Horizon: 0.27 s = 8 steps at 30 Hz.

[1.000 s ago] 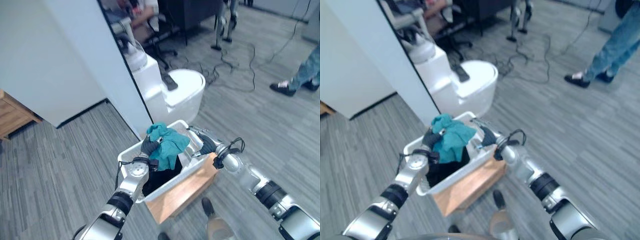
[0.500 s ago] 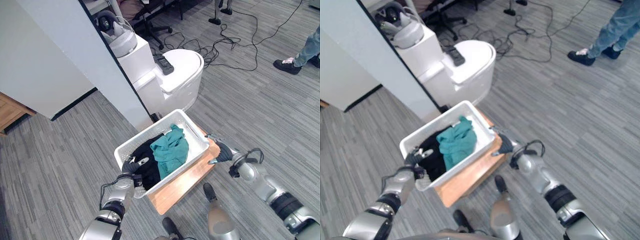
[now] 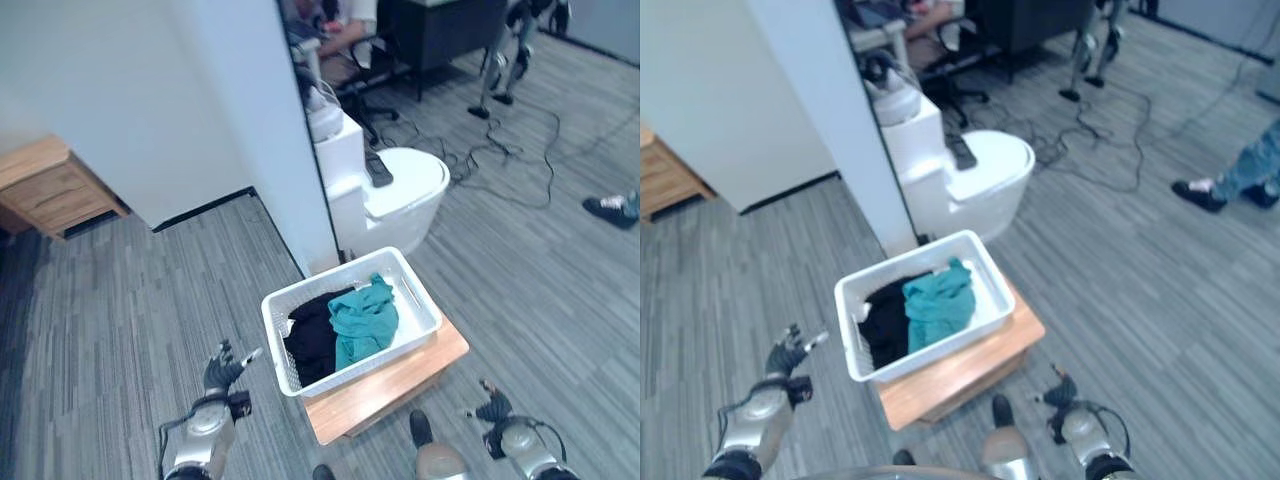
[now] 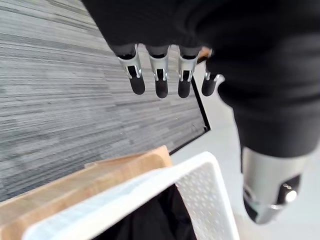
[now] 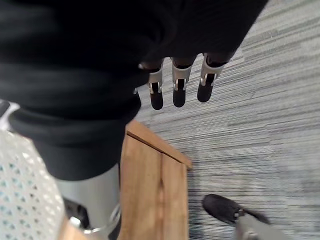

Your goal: Tidy up the quilt and then pick up the clothes from the bed and put them into the laundry hamper.

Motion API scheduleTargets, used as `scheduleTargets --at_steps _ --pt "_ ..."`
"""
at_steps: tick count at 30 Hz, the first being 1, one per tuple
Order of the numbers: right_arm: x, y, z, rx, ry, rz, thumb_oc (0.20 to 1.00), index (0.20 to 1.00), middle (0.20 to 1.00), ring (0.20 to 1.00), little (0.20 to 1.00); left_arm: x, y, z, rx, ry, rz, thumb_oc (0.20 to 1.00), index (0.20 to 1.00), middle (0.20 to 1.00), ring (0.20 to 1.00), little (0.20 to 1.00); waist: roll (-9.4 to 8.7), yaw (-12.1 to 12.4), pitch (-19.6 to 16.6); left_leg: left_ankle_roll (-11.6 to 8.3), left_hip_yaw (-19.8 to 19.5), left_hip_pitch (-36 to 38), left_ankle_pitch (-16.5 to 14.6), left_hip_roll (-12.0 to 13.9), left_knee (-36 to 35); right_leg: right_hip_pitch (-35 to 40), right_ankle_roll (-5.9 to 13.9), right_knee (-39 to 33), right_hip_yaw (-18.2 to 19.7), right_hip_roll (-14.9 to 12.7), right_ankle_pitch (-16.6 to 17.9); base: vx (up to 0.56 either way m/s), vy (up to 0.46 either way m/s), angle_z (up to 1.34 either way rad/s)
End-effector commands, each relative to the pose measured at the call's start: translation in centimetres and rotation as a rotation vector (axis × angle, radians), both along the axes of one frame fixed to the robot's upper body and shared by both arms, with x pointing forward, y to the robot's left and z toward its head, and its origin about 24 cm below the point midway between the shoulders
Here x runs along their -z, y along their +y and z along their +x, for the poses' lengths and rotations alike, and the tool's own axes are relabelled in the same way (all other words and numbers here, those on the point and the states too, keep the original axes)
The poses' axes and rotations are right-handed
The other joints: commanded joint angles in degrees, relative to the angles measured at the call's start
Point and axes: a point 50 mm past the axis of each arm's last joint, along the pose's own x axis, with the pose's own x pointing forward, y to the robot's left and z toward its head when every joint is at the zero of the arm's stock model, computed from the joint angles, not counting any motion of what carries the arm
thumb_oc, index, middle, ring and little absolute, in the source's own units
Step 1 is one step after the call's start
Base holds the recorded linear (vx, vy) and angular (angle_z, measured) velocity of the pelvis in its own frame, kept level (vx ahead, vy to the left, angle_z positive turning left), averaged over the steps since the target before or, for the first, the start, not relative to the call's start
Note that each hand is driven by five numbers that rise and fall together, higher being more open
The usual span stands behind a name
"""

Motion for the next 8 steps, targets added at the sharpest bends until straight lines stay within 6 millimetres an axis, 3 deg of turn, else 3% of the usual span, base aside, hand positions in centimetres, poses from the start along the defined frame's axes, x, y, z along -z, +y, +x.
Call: scheduleTargets --at_steps 1,4,8 --pt "-0.4 1.2 2.2 -0.022 -0.027 0.0 1.0 1.0 1.0 1.0 1.0 1.4 0.0 -0.5 0.077 0.127 0.073 1.0 1.0 1.0 1.0 1.0 -0.94 0.55 -0.94 -0.42 -0.9 1.7 -4.64 0.23 0.18 1.76 2.69 0.19 -1.63 -2.43 -7.56 0.0 0.025 0.23" --pt "0.3 1.3 1.2 0.037 0.026 0.028 1.0 1.0 1.0 1.0 1.0 4.3 -0.4 -4.5 0.034 0.34 0.056 1.0 1.0 1.0 1.0 1.0 -1.13 0.77 -1.23 -0.37 -1.24 1.94 -4.79 0.14 0.18 2.13 2.66 0.19 -1.77 -2.57 -7.77 0.0 0.016 0.06" --pt "0.4 2.3 1.4 0.083 0.009 0.108 1.0 1.0 1.0 1.0 1.0 6.5 -1.0 -9.4 0.018 0.573 0.054 1.0 1.0 1.0 1.0 1.0 -1.28 0.56 -1.57 -0.27 -1.11 2.33 -4.91 -0.05 0.18 2.44 2.62 0.19 -1.6 -2.64 -7.86 0.0 0.003 0.01"
